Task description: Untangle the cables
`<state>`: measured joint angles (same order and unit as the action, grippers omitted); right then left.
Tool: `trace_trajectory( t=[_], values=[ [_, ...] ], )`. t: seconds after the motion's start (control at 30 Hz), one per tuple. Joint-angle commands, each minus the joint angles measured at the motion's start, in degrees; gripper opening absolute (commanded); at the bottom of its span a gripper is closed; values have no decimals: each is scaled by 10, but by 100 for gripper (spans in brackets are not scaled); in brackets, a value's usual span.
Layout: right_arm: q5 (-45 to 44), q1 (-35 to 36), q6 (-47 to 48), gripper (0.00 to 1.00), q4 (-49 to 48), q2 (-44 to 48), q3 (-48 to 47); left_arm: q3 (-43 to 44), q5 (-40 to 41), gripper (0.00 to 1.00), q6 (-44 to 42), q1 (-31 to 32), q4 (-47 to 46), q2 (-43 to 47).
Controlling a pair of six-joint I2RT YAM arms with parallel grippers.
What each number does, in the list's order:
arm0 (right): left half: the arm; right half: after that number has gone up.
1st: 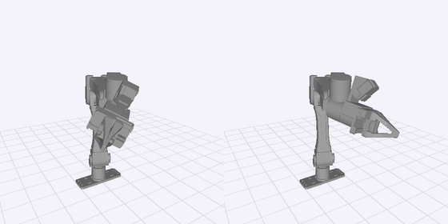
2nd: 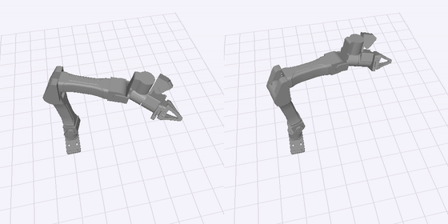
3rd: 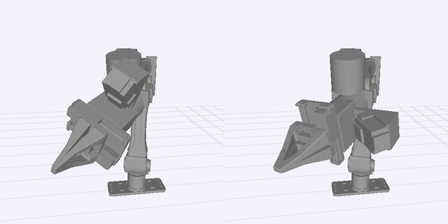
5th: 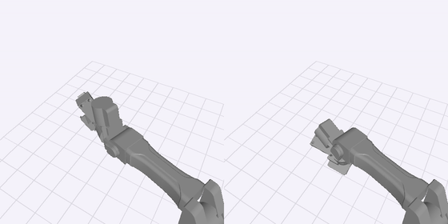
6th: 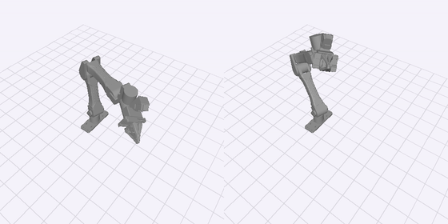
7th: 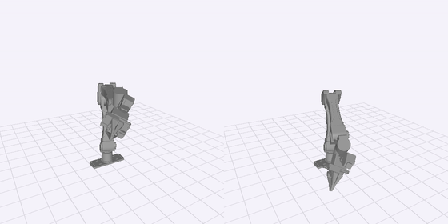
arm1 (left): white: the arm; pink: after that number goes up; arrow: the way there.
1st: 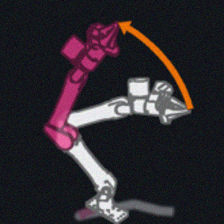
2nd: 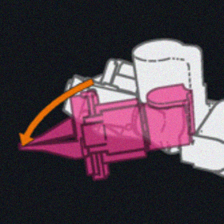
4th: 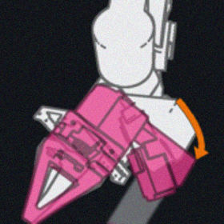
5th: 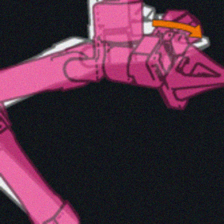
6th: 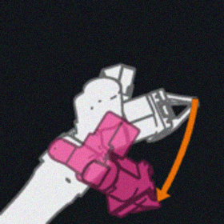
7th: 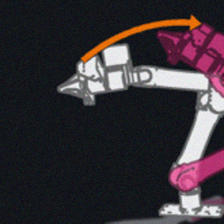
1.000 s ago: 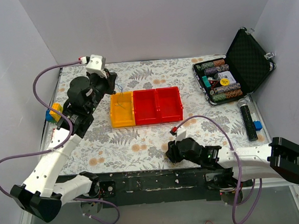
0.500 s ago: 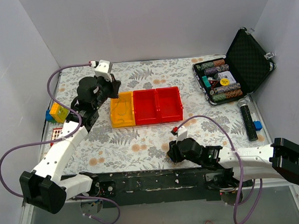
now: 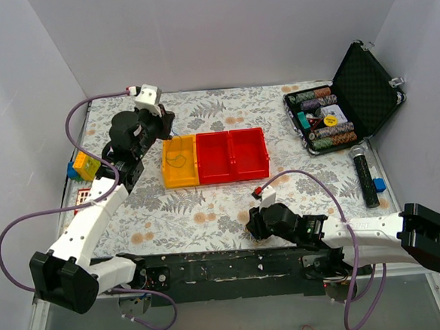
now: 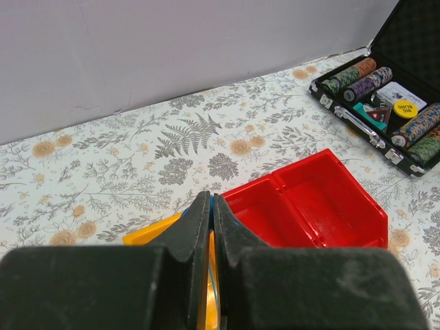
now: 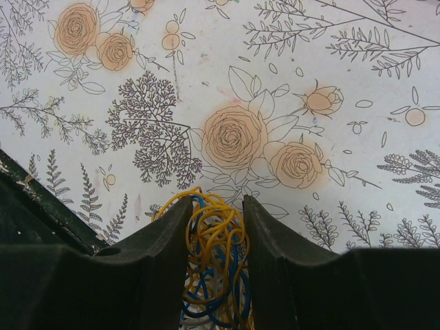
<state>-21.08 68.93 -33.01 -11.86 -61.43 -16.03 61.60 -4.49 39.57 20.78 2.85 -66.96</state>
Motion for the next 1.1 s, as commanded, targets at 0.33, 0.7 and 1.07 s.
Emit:
trace_trajectory(
  t=[0.33,0.7,1.07],
  values=[
    [-9,4,-3,42,-1,3,-22,-14,-12,0,-34,-4,-51,-55],
    [-10,3,-10,42,-6,3,-15,-119,7,0,-93,-3,-62,-91],
    [-8,3,-11,42,-6,-2,-36,-109,37,0,-88,-3,-36,-207]
  ],
)
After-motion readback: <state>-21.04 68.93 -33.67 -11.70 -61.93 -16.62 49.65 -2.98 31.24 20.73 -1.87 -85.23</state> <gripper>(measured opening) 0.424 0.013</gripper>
